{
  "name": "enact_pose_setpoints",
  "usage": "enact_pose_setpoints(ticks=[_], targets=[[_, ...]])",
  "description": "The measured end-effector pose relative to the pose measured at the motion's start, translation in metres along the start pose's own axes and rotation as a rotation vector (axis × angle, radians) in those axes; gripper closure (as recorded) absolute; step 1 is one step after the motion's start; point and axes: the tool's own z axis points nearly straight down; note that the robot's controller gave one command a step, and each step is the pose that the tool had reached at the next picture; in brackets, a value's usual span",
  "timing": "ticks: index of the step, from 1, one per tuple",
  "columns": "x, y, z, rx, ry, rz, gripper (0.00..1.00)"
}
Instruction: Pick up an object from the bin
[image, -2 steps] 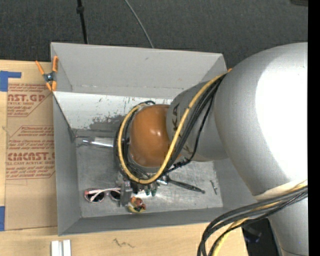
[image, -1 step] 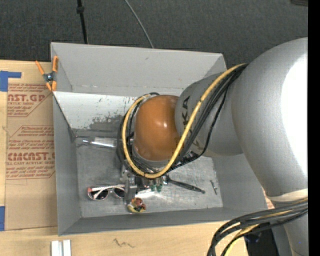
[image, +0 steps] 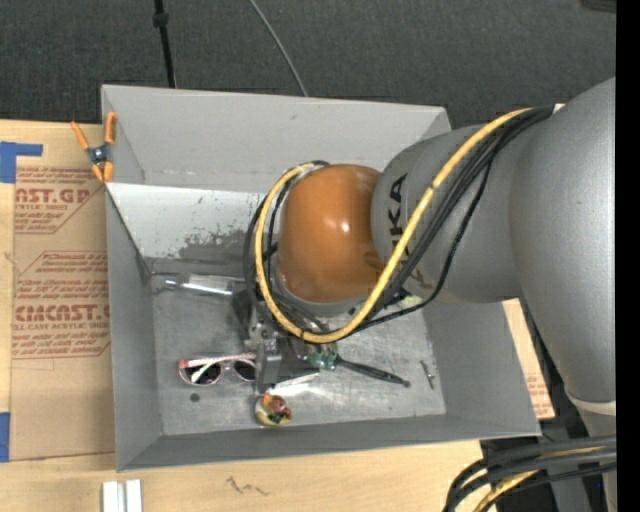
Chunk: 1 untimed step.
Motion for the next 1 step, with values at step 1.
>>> enact_pose_setpoints(ticks=[1], targets=[[-0.0068, 0.0112, -0.0276, 0.001, 0.006, 0.101, 1.0]])
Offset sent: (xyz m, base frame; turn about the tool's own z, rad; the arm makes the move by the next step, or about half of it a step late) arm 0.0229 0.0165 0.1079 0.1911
